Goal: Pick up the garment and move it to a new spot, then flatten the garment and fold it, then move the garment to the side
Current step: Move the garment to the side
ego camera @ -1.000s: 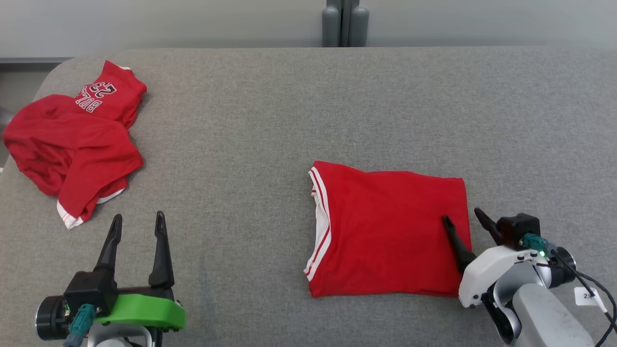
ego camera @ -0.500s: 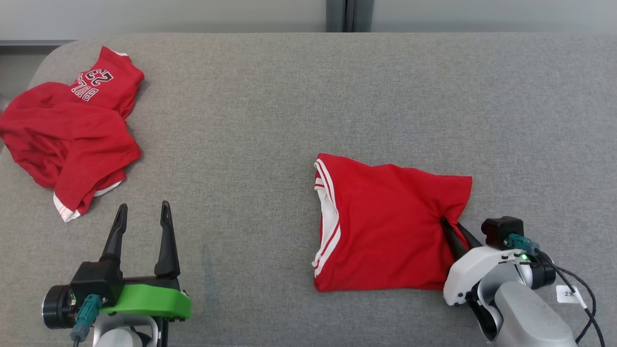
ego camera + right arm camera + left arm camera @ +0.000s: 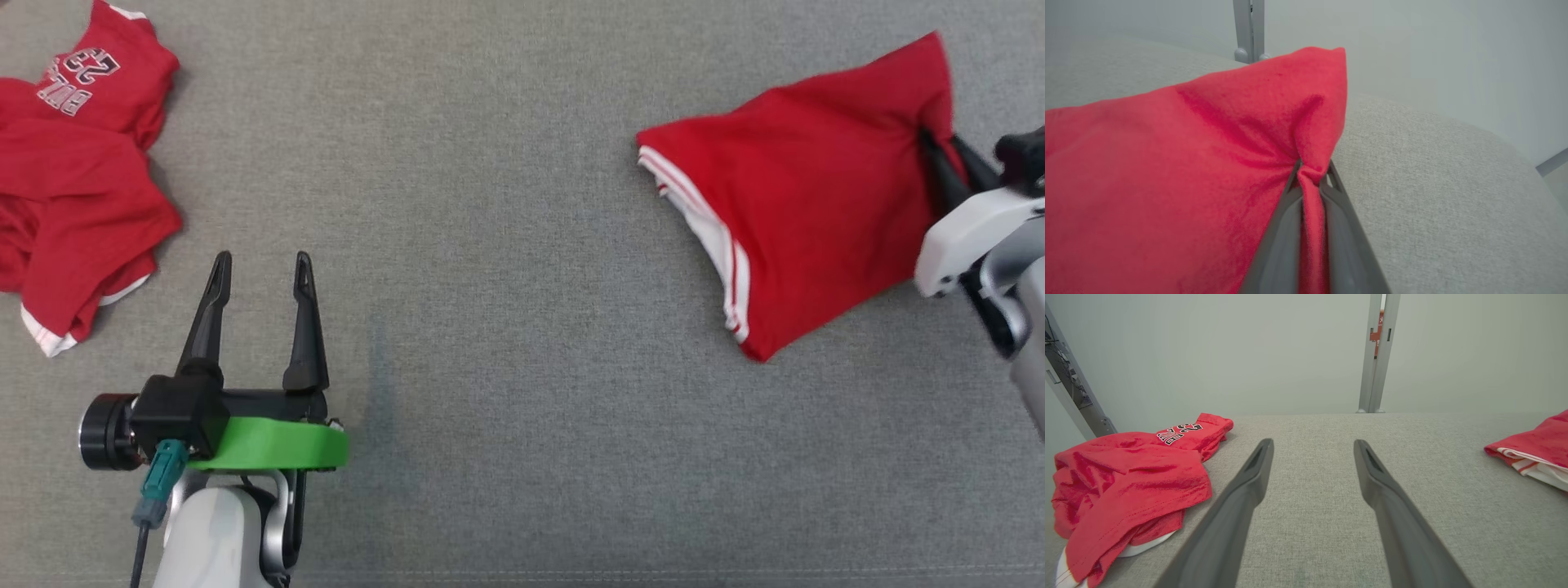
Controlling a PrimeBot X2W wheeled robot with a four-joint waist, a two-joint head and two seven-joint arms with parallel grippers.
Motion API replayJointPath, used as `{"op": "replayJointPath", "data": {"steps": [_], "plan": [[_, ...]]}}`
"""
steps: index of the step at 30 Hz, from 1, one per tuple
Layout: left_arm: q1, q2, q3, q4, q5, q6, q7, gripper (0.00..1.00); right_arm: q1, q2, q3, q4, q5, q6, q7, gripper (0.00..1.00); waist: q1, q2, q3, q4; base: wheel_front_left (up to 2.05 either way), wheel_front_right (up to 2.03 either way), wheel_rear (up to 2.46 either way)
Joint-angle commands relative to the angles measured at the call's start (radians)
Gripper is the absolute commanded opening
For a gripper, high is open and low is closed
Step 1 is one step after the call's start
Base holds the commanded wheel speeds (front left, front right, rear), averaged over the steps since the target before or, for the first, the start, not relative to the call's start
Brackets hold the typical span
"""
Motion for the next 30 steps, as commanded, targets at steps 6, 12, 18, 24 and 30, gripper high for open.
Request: {"op": "replayJointPath", "data": {"steps": [6,12,18,24,30], "plan": [[-0.073,0.019,0.001,-0.068,0.053,0.022,-0.002,1.0,-0.126,-0.185,0.044,-0.054,0.058,-0.002,0.012,0.0,0.0,-0.0001,0.238,-0.127,0.0,0.0,0.0],[-0.109,0.054,0.004,-0.121,0.087,0.031,0.001,1.0,-0.21,-0.32,0.07,-0.076,0.121,-0.002,0.013,0.0,0.0,-0.0001,0.312,-0.214,0.0,0.0,0.0],[-0.129,0.074,-0.005,-0.171,0.108,0.035,0.015,1.0,-0.275,-0.418,0.111,-0.081,0.168,-0.002,0.026,0.0,0.0,-0.0001,0.334,-0.261,0.0,0.0,0.0],[-0.13,0.077,-0.014,-0.205,0.11,0.043,0.025,1.0,-0.334,-0.465,0.156,-0.087,0.198,-0.002,0.046,0.0,0.0,-0.0001,0.346,-0.271,0.0,0.0,0.0],[-0.117,0.078,-0.017,-0.219,0.109,0.05,0.023,1.0,-0.409,-0.469,0.196,-0.038,0.184,-0.002,0.06,0.05,0.0,-0.0001,0.351,-0.264,0.0,0.0,0.0]]}}
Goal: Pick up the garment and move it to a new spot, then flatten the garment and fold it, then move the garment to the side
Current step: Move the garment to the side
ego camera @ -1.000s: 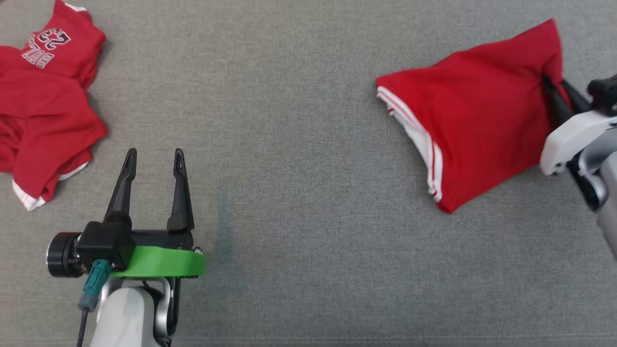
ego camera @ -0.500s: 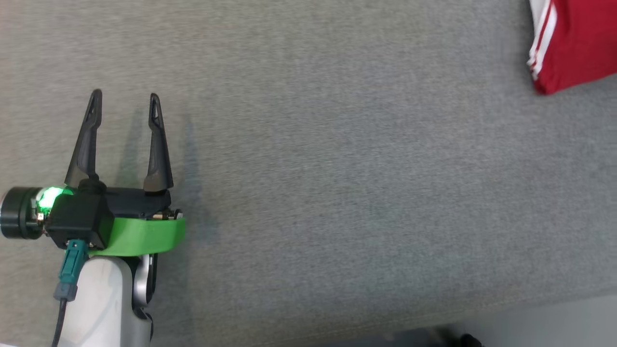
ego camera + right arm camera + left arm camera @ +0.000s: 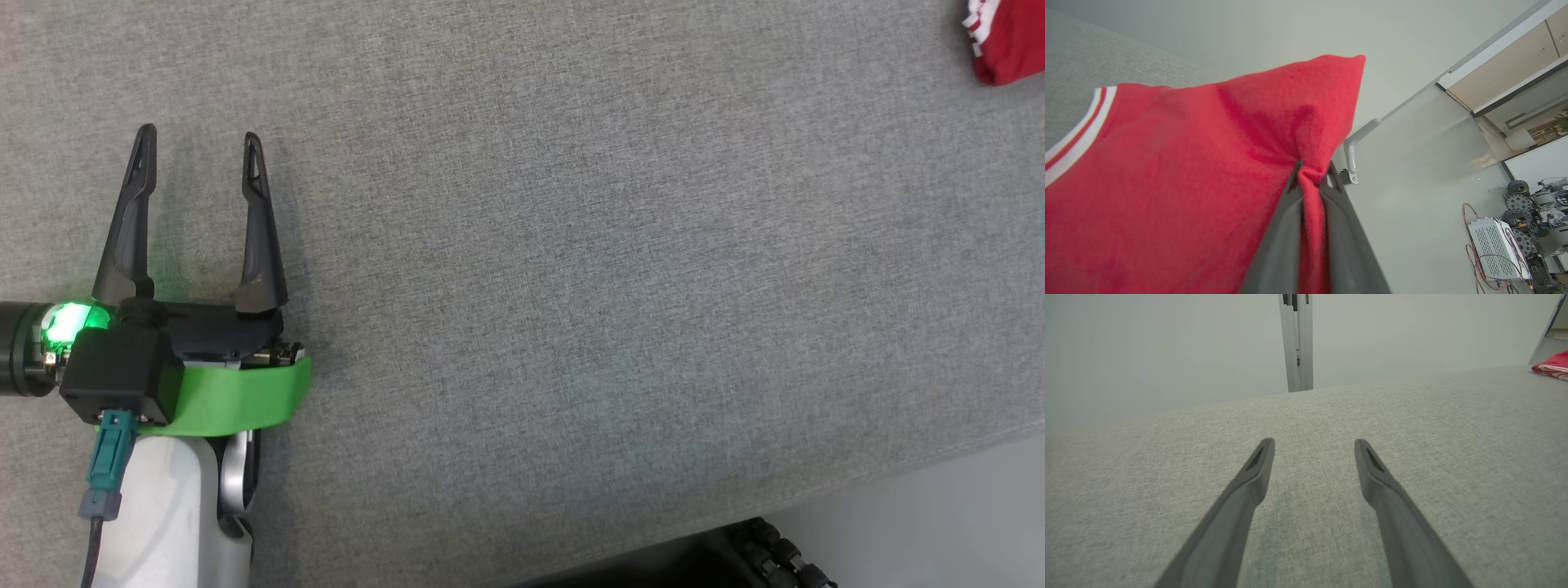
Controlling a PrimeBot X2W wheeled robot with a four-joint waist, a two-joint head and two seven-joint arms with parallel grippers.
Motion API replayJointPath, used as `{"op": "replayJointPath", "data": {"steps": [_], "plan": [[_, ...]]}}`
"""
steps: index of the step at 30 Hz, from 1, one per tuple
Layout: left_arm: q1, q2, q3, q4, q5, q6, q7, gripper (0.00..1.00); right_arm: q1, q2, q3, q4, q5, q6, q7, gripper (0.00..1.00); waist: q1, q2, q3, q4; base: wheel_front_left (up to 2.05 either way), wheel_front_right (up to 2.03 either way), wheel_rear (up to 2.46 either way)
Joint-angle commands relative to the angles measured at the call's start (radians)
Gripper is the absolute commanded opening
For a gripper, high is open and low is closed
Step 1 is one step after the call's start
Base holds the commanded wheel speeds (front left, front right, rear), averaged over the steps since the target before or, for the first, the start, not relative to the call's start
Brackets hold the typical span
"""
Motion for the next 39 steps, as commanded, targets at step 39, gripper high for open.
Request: {"op": "replayJointPath", "data": {"steps": [39], "plan": [[0.276,-0.037,0.105,0.154,-0.128,-0.008,-0.028,1.0,0.654,0.471,-0.254,-0.462,-0.177,-0.002,-0.115,1.0,-0.0001,-0.0001,-0.506,0.148,0.0,0.0,0.0]]}}
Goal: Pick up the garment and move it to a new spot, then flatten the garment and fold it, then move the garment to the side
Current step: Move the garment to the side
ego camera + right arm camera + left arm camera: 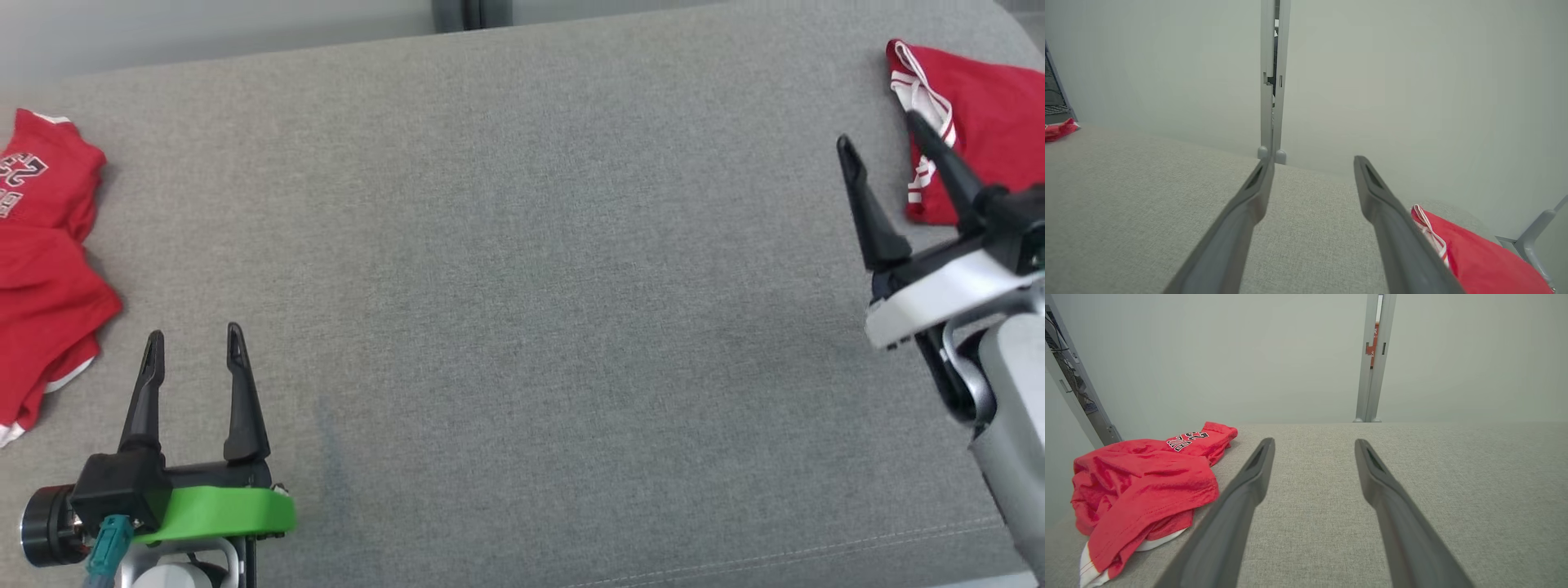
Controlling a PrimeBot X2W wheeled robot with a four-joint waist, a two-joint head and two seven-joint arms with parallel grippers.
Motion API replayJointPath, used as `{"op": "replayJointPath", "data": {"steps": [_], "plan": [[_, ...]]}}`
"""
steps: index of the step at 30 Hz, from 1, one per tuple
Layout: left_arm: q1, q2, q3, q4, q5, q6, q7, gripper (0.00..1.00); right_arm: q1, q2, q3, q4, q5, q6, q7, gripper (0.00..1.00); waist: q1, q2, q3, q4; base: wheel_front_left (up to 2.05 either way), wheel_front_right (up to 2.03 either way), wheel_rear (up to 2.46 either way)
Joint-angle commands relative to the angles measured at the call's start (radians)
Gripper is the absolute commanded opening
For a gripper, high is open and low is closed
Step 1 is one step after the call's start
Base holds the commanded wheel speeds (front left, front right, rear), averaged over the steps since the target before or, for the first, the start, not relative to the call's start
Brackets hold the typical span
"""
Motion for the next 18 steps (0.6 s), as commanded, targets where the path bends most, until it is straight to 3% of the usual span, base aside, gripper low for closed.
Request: {"op": "replayJointPath", "data": {"steps": [1,18], "plan": [[0.019,-0.001,0.005,0.005,-0.004,-0.006,-0.003,1.0,0.049,0.015,-0.017,-0.02,-0.012,-0.002,-0.002,1.0,0.0,0.0,-0.051,0.027,0.0,0.0,0.0],[0.065,-0.009,0.023,0.065,-0.007,-0.041,-0.003,1.0,0.468,0.192,-0.148,-0.224,-0.072,-0.002,0.008,1.0,0.0,0.0,-0.16,0.053,0.0,0.0,0.0]]}}
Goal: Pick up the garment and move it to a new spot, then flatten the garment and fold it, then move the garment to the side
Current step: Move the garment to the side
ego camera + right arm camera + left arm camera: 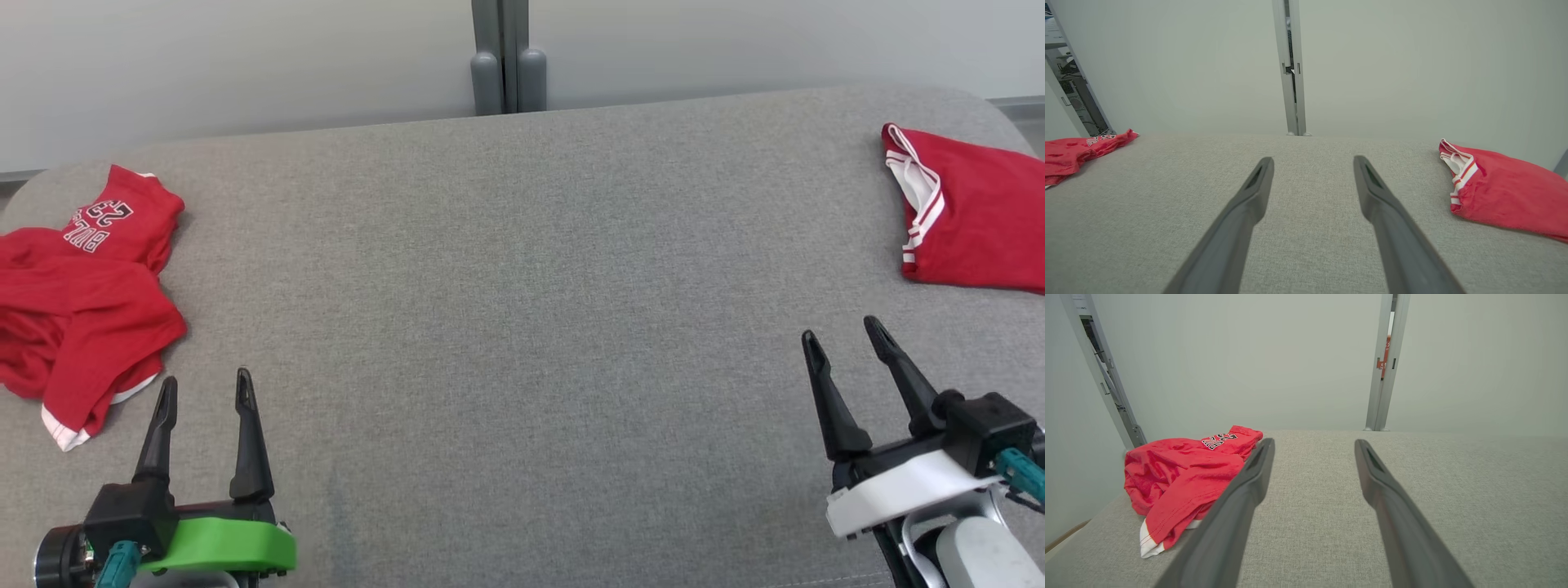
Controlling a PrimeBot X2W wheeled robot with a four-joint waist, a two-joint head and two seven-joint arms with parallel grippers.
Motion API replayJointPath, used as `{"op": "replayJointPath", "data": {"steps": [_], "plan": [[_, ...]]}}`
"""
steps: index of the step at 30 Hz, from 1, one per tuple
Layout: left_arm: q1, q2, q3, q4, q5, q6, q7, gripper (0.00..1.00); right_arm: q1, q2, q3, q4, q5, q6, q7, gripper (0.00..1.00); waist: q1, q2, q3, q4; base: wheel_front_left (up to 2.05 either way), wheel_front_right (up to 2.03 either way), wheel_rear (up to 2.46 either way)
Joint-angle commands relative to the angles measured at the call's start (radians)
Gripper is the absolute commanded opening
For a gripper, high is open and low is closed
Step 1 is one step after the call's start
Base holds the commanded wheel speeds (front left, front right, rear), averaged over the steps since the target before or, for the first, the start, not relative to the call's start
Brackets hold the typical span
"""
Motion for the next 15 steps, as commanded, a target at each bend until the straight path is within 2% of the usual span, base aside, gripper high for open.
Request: {"op": "replayJointPath", "data": {"steps": [1,15], "plan": [[0.018,0.0,0.003,0.004,-0.001,-0.006,-0.003,1.0,0.023,0.009,-0.009,-0.013,-0.012,-0.002,0.002,1.0,0.0001,0.0,-0.014,0.01,0.0,0.0,0.0],[0.031,-0.001,0.002,0.056,0.008,-0.032,-0.003,1.0,0.121,0.069,-0.06,-0.058,-0.033,-0.002,0.016,1.0,0.0001,0.0,-0.055,0.026,0.0,0.0,0.0]]}}
